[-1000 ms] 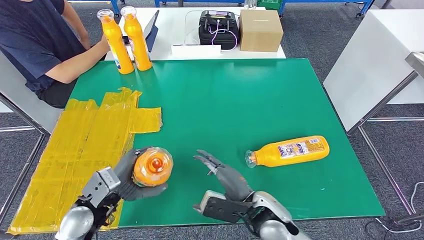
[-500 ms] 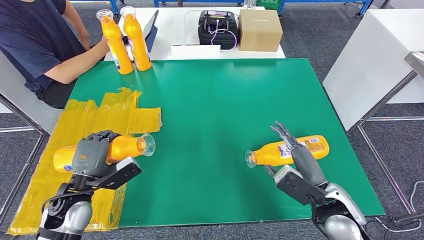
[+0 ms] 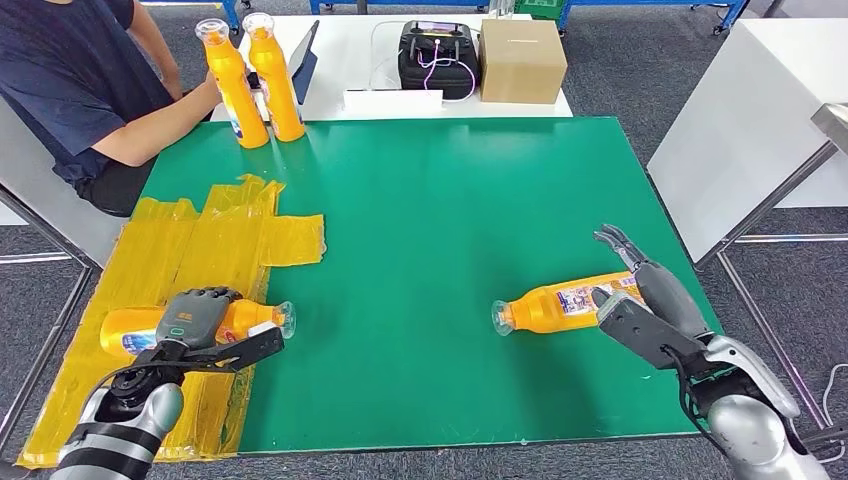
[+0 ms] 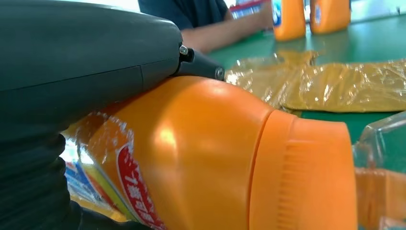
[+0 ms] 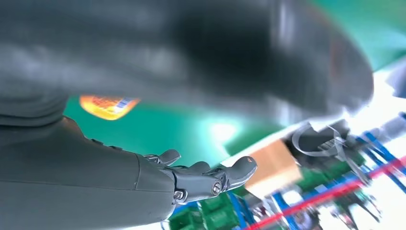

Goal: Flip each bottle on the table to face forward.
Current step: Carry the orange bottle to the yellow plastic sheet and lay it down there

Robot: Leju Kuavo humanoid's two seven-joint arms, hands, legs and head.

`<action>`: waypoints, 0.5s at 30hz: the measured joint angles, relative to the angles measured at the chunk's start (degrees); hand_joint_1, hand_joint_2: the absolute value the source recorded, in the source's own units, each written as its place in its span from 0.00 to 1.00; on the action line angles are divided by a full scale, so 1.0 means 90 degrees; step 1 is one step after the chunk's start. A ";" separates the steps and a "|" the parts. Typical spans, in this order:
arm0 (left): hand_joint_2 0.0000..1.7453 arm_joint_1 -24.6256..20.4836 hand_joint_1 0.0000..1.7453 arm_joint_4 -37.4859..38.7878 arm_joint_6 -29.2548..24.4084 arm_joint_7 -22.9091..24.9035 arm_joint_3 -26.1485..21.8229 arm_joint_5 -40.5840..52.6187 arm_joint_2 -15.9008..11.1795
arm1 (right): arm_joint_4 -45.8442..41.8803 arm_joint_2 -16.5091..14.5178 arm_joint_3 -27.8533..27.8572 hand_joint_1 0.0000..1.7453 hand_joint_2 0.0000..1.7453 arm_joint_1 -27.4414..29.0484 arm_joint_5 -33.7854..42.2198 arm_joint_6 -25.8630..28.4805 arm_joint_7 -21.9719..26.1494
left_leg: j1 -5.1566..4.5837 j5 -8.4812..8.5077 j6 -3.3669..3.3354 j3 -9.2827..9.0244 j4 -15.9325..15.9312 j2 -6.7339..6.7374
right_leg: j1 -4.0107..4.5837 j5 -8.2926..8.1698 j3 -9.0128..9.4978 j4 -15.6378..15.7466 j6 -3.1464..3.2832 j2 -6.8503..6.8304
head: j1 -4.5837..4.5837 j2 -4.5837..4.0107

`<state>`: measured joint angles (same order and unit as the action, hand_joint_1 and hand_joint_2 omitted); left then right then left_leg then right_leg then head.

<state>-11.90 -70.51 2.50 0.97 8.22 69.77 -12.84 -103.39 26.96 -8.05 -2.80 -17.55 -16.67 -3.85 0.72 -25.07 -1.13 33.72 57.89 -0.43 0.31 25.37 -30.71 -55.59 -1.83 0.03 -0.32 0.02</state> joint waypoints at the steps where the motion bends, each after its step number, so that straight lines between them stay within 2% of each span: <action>1: 1.00 -0.0085 0.00 0.0105 0.0099 -0.0029 0.0047 -0.0092 -0.0035 | 0.0157 0.0073 -0.0007 0.00 1.00 -0.0088 -0.0083 -0.0073 -0.0072 | -0.0003 0.0001 -0.0002 -0.0001 0.0000 -0.0007 | -0.0001 0.0000 0.0004 0.0000 0.0000 -0.0006 | 0.0001 0.0000; 6: 1.00 -0.0525 0.00 0.0682 0.0211 -0.0242 0.0310 -0.0617 -0.0135 | 0.1416 0.0351 -0.0222 0.00 1.00 -0.0779 -0.0722 -0.0121 -0.0126 | -0.0012 0.0027 -0.0023 -0.0002 -0.0001 -0.0026 | -0.0014 -0.0013 0.0010 0.0000 -0.0020 -0.0024 | -0.0001 0.0000; 10: 0.00 -0.0710 0.00 0.0854 0.0496 -0.0414 0.0453 -0.1240 -0.0191 | 0.2241 0.0515 -0.0458 0.00 1.00 -0.1210 -0.1264 -0.0111 -0.0056 | -0.0012 0.0052 -0.0023 0.0004 -0.0001 -0.0037 | -0.0016 -0.0027 0.0008 -0.0001 -0.0037 -0.0030 | 0.0000 0.0000; 15: 0.00 -0.0870 0.00 0.0870 0.1008 -0.0690 0.0544 -0.2321 -0.0309 | 0.3034 0.0719 -0.0789 0.00 1.00 -0.1605 -0.1744 -0.0234 0.0218 | -0.0017 0.0060 -0.0027 0.0007 -0.0001 -0.0038 | -0.0020 -0.0033 0.0008 -0.0004 -0.0042 -0.0030 | 0.0001 0.0000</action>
<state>-19.73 -62.69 11.57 -5.24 13.12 48.89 -15.62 -76.09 33.44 -15.16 -17.25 -33.25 -18.78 -1.89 0.56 -24.53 -1.37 33.78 57.88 -0.77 0.13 25.08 -30.64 -55.63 -2.21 -0.23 -0.31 0.02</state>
